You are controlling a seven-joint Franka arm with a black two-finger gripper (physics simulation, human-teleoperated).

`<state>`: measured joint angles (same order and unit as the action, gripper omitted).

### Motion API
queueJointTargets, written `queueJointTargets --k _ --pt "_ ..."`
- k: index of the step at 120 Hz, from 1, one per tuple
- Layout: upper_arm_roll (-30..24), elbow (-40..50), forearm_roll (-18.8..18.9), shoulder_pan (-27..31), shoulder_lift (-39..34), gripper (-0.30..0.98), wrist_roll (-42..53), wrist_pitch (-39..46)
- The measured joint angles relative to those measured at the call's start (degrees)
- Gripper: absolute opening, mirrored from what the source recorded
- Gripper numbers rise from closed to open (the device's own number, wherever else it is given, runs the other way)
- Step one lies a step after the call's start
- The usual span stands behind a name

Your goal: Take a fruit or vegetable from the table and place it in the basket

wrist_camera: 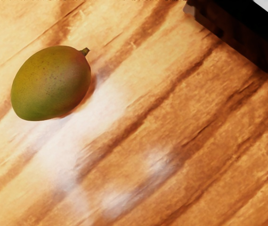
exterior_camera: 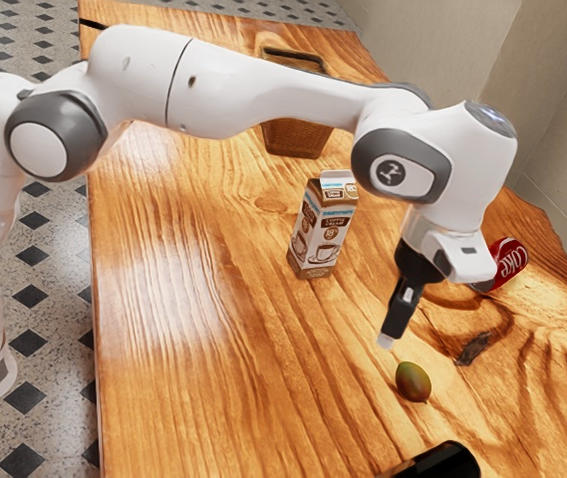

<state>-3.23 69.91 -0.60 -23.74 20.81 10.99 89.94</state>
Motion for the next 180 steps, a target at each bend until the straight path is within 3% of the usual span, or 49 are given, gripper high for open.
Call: queueJointTargets --k 48,104,180 --pt "0.31 11.46 -6.62 0.36 0.36 0.66 1.39 13.55" --pt "2.35 7.33 -7.06 2.98 7.75 0.66 2.45 21.18" --pt "2.35 6.63 -7.37 5.76 12.65 0.66 3.34 29.20"
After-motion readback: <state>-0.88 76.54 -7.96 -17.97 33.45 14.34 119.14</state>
